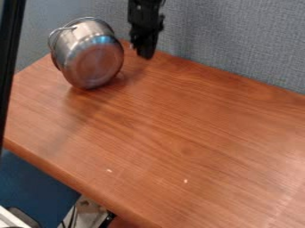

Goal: Move the red object from the metal pot to the table

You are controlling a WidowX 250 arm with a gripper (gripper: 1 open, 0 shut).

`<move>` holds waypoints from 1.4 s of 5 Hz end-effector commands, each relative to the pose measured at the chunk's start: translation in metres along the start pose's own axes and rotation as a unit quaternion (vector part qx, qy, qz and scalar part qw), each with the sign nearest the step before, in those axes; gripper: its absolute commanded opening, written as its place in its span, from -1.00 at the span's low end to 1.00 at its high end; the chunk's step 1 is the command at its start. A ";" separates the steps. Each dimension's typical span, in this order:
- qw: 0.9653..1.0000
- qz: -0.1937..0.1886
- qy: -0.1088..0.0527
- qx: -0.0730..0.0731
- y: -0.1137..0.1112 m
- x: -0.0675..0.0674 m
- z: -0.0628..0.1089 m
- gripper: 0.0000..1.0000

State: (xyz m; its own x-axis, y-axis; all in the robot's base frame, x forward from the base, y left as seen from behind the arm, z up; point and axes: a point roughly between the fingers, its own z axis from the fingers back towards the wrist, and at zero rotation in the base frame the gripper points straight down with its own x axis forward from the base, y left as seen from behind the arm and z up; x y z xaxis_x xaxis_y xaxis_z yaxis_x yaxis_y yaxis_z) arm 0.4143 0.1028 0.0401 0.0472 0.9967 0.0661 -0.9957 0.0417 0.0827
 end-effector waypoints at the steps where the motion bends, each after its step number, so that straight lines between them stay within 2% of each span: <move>1: 0.996 -0.028 0.000 -0.080 0.003 -0.025 0.063 -1.00; 3: 1.000 -0.002 -0.005 -0.030 0.015 -0.031 0.051 -1.00; 5: 0.999 -0.018 -0.015 -0.028 0.040 -0.092 0.052 -1.00; 6: 0.999 -0.022 -0.024 -0.034 0.028 -0.079 0.048 -1.00; 7: 0.998 -0.026 -0.035 -0.034 0.015 -0.055 0.045 -1.00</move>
State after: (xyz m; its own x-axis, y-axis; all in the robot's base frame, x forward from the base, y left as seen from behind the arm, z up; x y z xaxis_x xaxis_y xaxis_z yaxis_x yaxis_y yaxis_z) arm 0.3926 0.0407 0.0632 0.1100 0.9875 0.1131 -0.9920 0.1020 0.0746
